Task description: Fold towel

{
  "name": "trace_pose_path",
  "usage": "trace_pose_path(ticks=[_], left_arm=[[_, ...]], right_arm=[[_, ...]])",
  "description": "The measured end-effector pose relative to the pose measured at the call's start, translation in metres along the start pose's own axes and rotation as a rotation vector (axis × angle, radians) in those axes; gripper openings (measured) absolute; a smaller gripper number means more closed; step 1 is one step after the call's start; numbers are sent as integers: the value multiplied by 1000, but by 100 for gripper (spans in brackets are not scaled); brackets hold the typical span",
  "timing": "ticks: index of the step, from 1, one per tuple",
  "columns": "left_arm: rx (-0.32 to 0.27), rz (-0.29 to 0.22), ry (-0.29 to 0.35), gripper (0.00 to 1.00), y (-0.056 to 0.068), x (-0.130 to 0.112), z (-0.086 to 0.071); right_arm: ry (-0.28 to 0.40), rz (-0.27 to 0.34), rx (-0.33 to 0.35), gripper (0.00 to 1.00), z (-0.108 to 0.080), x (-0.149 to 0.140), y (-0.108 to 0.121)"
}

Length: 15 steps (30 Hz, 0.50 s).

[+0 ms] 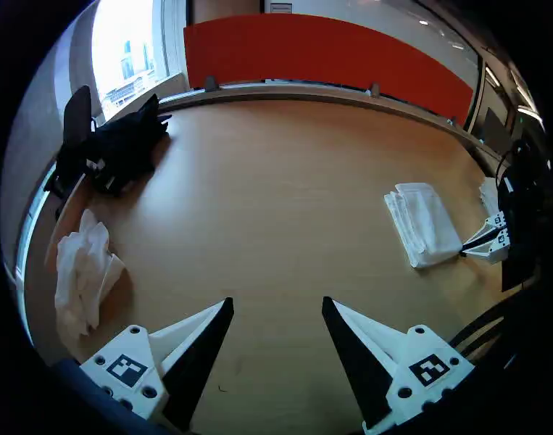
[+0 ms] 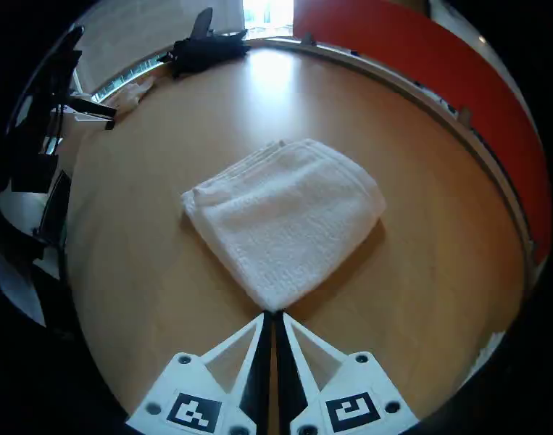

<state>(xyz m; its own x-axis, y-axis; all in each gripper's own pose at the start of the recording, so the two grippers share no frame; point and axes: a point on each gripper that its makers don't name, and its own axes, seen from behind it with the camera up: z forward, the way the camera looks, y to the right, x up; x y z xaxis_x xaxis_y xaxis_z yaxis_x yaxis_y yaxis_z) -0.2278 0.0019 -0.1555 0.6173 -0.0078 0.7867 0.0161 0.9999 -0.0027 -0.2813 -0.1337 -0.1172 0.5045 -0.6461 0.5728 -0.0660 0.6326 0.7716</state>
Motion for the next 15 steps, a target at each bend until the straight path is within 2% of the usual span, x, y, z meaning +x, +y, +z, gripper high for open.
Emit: trace_pose_path(ticks=[8, 15], left_arm=[[0, -2, 0, 91, -1, -1, 0], [-3, 1, 7, 91, 0, 1, -2]], right_arm=[[36, 1, -18, 4, -6, 8, 5], [99, 4, -47, 4, -18, 28, 13]])
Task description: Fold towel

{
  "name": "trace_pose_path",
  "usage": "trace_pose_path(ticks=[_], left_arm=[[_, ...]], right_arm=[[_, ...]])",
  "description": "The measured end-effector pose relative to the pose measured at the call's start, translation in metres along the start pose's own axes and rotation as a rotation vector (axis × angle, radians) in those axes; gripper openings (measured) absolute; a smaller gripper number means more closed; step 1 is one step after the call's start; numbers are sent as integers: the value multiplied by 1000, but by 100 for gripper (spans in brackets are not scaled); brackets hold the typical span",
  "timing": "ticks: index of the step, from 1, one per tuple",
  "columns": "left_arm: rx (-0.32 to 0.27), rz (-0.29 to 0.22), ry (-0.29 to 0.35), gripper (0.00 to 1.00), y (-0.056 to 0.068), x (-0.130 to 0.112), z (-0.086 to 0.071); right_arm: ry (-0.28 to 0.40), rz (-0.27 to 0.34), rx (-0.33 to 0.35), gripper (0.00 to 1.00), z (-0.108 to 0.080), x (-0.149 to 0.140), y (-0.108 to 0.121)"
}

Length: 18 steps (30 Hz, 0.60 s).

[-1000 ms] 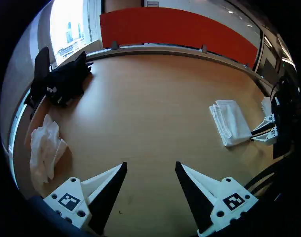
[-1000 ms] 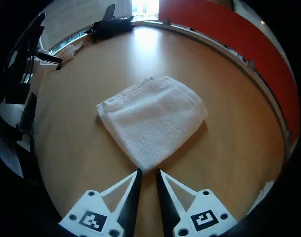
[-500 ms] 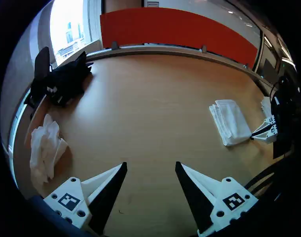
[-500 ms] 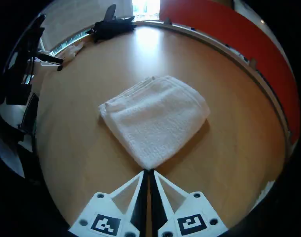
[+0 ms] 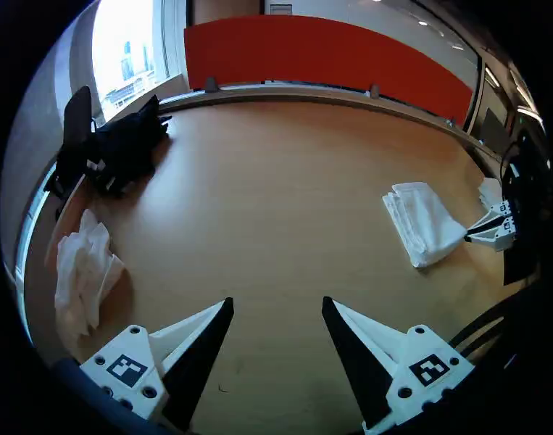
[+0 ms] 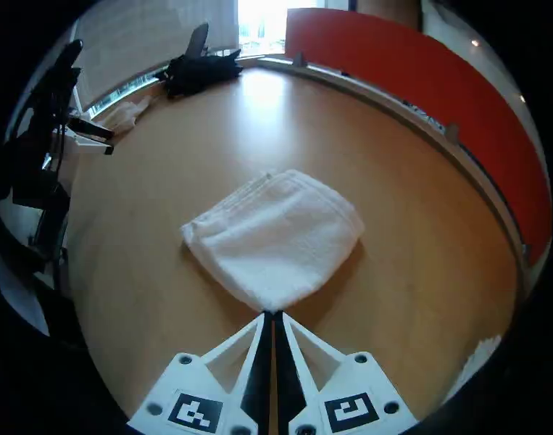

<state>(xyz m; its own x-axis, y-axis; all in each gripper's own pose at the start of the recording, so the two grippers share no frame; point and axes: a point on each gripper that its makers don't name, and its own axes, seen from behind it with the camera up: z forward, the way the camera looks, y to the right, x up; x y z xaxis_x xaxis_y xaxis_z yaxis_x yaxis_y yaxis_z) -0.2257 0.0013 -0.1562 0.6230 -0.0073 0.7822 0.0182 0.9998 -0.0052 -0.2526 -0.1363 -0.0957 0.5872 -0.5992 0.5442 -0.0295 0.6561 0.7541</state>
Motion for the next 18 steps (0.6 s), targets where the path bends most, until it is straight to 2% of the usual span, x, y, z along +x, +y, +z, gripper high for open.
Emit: trace_pose_path(ticks=[18], left_arm=[[-11, 15, 17, 90, 2, 7, -2]], right_arm=[[189, -37, -67, 4, -33, 81, 16]])
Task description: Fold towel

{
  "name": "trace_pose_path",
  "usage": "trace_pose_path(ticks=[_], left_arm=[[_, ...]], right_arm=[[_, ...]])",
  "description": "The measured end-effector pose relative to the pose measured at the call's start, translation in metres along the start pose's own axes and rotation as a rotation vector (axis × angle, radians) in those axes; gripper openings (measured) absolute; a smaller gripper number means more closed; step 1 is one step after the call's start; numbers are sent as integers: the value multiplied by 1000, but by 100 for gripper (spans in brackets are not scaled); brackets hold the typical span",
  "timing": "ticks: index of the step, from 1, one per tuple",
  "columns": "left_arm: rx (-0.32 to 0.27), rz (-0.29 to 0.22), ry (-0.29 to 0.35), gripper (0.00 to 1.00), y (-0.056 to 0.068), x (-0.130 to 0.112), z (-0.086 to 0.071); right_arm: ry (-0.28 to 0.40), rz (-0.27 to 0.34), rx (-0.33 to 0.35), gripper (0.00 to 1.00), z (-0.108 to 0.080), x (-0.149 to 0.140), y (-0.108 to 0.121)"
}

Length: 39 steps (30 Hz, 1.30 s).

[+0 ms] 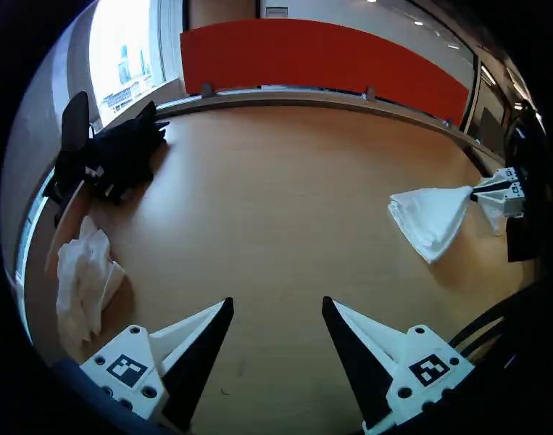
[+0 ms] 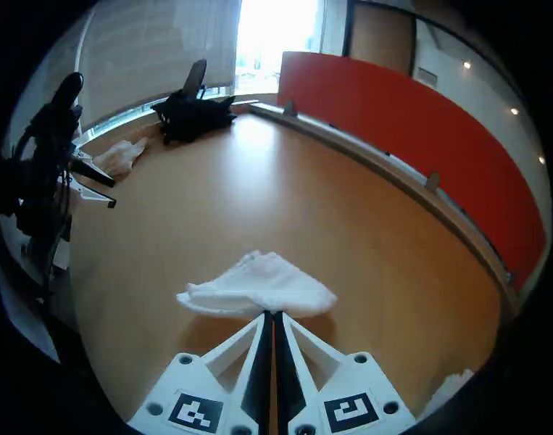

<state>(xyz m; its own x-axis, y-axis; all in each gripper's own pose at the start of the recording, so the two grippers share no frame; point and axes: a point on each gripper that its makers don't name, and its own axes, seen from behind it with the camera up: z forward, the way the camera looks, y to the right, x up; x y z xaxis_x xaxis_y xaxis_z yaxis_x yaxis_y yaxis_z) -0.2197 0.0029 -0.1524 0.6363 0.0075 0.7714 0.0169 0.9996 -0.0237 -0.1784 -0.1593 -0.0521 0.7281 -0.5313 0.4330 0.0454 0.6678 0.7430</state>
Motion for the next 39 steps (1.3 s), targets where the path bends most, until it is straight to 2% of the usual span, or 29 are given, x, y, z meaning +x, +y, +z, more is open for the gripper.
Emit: trace_pose_path(ticks=[10, 17, 27, 39], left_arm=[[-7, 6, 9, 91, 3, 3, 0], [-11, 5, 15, 90, 5, 5, 0], [-16, 9, 20, 90, 7, 8, 1], [-28, 24, 27, 91, 16, 15, 4]], right_arm=[[85, -25, -29, 4, -20, 52, 15], [120, -29, -51, 4, -35, 73, 26], [135, -19, -89, 4, -51, 78, 47], [140, -1, -138, 4, -78, 73, 79]])
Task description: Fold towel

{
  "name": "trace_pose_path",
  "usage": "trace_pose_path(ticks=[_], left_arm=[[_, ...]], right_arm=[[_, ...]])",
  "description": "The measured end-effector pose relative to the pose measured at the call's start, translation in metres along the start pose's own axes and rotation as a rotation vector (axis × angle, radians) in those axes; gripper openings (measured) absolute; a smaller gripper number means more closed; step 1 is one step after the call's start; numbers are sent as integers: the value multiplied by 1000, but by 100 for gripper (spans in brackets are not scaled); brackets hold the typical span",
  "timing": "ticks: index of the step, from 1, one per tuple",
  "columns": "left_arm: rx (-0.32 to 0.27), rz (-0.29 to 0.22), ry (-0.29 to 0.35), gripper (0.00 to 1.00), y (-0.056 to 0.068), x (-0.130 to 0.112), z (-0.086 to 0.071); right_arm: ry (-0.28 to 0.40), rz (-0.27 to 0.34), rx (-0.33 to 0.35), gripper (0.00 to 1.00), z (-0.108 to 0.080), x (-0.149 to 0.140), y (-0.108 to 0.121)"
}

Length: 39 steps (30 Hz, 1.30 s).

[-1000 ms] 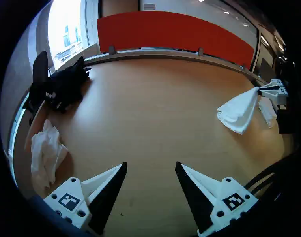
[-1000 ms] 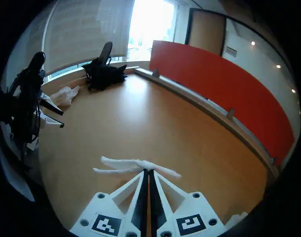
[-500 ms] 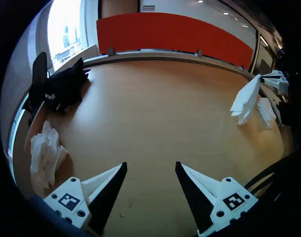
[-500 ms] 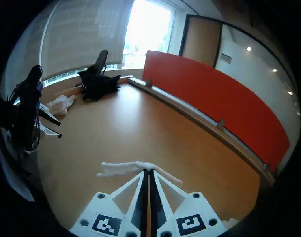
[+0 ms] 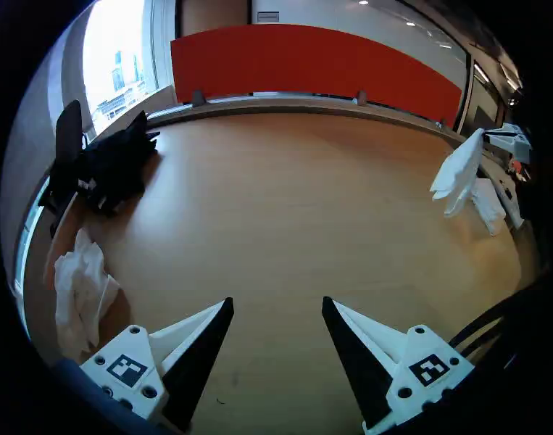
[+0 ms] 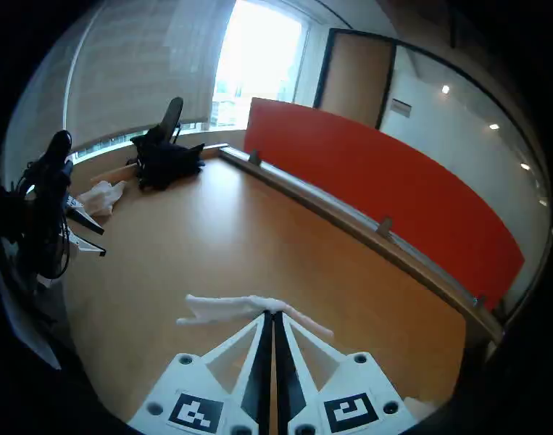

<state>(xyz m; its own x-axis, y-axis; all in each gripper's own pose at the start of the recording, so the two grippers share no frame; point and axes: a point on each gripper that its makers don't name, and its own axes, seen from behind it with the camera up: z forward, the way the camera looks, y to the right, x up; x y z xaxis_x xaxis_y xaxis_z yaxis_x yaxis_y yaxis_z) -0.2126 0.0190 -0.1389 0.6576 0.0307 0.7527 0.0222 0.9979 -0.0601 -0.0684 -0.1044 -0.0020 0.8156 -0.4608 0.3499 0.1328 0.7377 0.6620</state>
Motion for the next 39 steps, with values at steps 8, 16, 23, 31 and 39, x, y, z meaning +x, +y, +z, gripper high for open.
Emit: trace_pose_path(ticks=[8, 16, 23, 31, 39], left_arm=[[-5, 9, 3, 91, 6, 4, 3], [-6, 18, 2, 91, 10, 7, 4], [-5, 22, -1, 91, 12, 7, 5], [-2, 30, -7, 91, 15, 7, 6], [5, 36, -11, 91, 16, 9, 7]], right_arm=[[-4, 16, -48, 4, -21, -5, 36], [-5, 51, -96, 4, -43, -12, 81], [-14, 78, -147, 4, -61, -23, 124], [-42, 93, -197, 4, -76, -39, 169], [-59, 120, -238, 4, -84, -51, 205]])
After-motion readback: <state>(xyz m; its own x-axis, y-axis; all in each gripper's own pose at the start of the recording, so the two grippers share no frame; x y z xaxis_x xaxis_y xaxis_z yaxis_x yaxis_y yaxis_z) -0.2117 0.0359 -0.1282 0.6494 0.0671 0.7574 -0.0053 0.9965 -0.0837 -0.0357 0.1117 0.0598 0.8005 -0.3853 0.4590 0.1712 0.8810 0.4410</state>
